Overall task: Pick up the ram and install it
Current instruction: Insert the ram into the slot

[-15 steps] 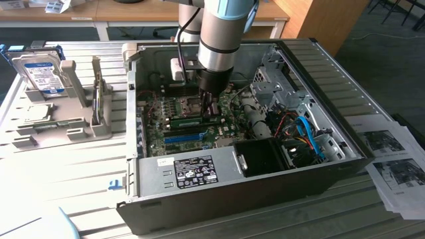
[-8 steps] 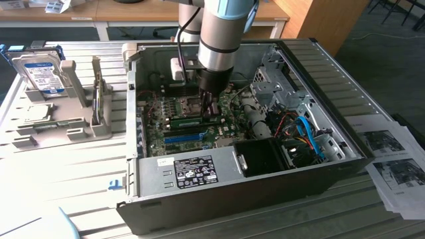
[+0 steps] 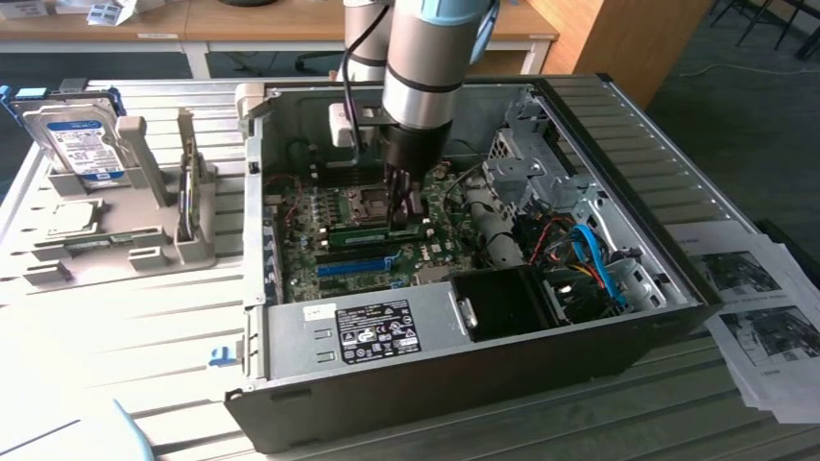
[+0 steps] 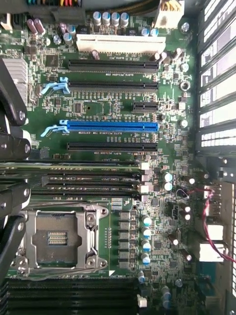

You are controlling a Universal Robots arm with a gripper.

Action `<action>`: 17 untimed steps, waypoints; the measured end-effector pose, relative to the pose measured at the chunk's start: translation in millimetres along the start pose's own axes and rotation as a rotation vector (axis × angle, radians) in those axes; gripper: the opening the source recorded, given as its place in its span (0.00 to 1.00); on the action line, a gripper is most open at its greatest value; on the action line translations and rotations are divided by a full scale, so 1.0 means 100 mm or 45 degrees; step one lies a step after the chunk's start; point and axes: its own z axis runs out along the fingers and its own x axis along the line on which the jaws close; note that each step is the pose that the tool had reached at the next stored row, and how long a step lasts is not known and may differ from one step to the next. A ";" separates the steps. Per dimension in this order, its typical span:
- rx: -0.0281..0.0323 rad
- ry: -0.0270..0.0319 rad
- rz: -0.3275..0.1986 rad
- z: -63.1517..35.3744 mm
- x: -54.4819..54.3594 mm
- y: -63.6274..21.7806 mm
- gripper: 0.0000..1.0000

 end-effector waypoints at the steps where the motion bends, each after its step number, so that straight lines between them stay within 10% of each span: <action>1: 0.0000 0.0001 0.000 -0.027 0.00 0.001 0.25; 17: 0.0001 0.0068 0.000 -0.426 -0.01 0.016 0.25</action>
